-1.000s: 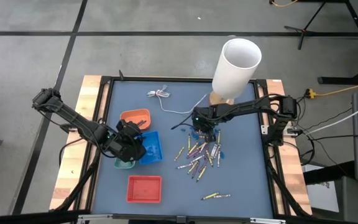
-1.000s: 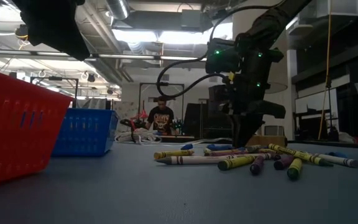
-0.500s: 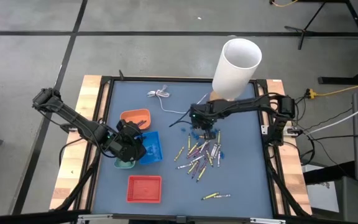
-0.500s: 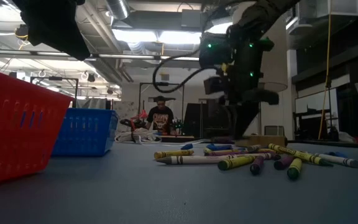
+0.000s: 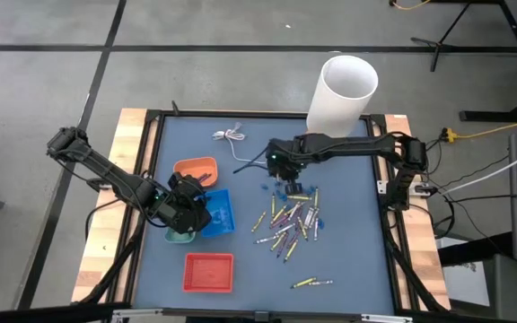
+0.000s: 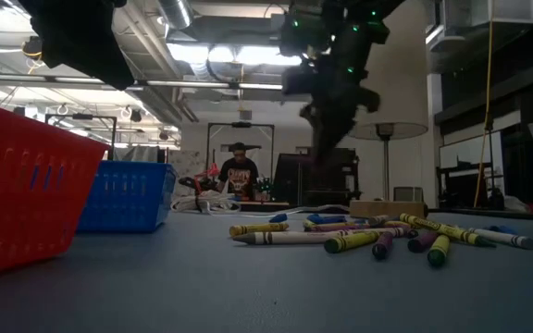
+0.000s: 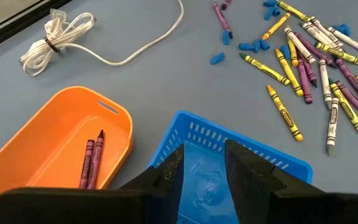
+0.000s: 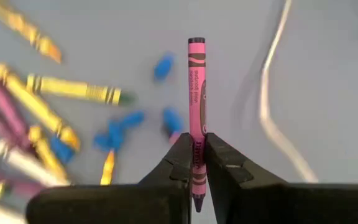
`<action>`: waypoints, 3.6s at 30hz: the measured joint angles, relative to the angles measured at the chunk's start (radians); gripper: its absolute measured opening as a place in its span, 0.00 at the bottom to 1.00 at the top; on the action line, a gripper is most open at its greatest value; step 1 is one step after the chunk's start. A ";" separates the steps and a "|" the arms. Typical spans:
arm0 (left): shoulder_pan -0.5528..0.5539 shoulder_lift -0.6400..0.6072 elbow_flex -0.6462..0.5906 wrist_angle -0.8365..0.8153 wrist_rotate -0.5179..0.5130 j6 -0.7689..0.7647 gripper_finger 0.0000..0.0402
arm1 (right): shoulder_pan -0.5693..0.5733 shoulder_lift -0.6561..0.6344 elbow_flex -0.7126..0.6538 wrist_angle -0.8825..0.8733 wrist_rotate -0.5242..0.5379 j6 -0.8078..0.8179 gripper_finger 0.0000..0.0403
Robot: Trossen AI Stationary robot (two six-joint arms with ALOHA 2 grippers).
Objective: Sort crayons
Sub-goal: Put the violet crayon into the orange bin, then put the yellow crayon into the blue basket
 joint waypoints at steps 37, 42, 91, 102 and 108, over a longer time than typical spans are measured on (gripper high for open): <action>-0.002 0.001 -0.001 0.028 -0.030 0.001 0.25 | 0.000 0.329 0.004 1.390 -0.166 0.032 0.07; -0.002 0.001 -0.001 0.027 -0.030 0.001 0.25 | 0.000 0.385 0.004 1.494 -0.166 0.034 0.07; -0.002 0.019 -0.001 0.095 -0.035 0.002 0.25 | 0.000 0.405 0.167 1.185 -0.161 0.066 0.26; 0.032 0.142 -0.001 0.500 0.009 0.240 0.25 | 0.000 0.057 0.167 0.487 -0.033 -0.085 0.26; 0.129 0.208 0.000 0.683 0.216 0.314 0.25 | 0.000 -0.114 0.167 0.165 0.002 -0.076 0.26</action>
